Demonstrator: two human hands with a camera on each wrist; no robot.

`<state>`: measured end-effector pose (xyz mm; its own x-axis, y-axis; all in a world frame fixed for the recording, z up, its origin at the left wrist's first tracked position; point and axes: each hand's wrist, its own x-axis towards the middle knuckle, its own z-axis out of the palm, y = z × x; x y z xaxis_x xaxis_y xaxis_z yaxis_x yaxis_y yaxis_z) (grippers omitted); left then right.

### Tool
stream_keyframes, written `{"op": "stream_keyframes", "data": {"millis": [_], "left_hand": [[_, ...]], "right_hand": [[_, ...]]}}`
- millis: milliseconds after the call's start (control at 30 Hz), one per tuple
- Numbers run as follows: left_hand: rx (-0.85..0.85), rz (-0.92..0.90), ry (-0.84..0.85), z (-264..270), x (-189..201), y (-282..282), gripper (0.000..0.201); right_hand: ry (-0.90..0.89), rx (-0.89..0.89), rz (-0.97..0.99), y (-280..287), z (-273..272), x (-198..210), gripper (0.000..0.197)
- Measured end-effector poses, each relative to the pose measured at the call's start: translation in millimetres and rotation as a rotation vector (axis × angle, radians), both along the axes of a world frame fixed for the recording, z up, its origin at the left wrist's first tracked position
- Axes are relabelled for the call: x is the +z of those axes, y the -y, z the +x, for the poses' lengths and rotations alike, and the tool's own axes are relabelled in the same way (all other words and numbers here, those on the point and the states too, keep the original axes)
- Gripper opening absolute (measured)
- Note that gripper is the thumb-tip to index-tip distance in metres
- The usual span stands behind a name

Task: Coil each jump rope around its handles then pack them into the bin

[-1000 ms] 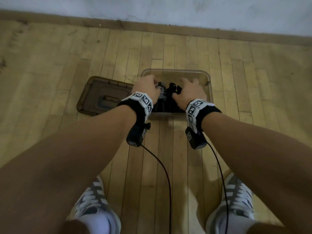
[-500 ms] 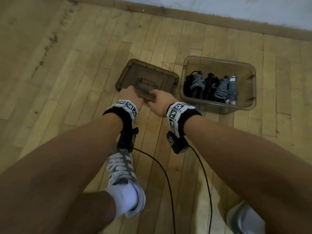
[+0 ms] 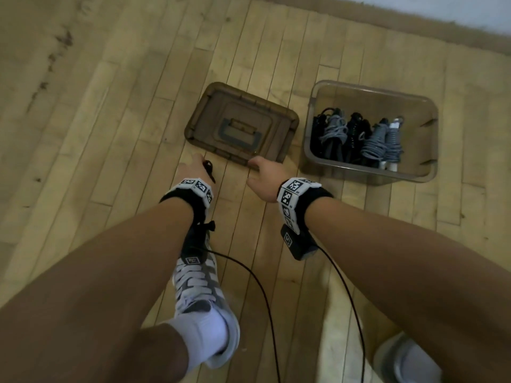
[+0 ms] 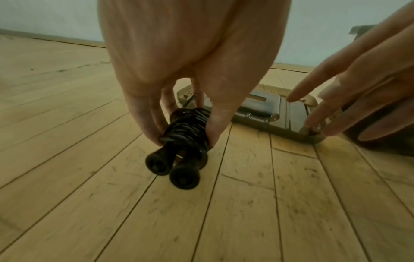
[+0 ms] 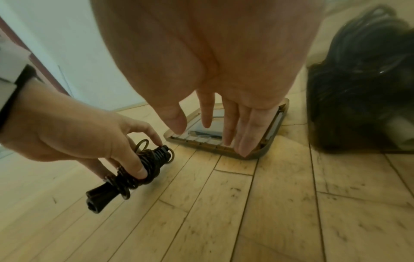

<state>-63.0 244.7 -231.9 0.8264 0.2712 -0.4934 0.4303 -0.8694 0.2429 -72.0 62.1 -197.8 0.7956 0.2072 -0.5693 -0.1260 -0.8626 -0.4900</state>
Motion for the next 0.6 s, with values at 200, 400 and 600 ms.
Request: {"op": "stream_keyframes", "data": {"millis": [200,400,600], "left_hand": [[0.076,-0.237,0.203,6.1,56.1,37.3,0.065],[-0.06,-0.379,0.4,20.1,119.2,121.2,0.065],[-0.229,-0.459,0.396,23.0,134.3,216.2,0.067]], "right_hand": [[0.198,-0.138,0.127,18.5,3.5,39.9,0.045],[0.426,-0.344,0.195,66.3,-5.7,79.4,0.042],[0.373,-0.581,0.102,156.2,-11.4,94.5,0.037]]}}
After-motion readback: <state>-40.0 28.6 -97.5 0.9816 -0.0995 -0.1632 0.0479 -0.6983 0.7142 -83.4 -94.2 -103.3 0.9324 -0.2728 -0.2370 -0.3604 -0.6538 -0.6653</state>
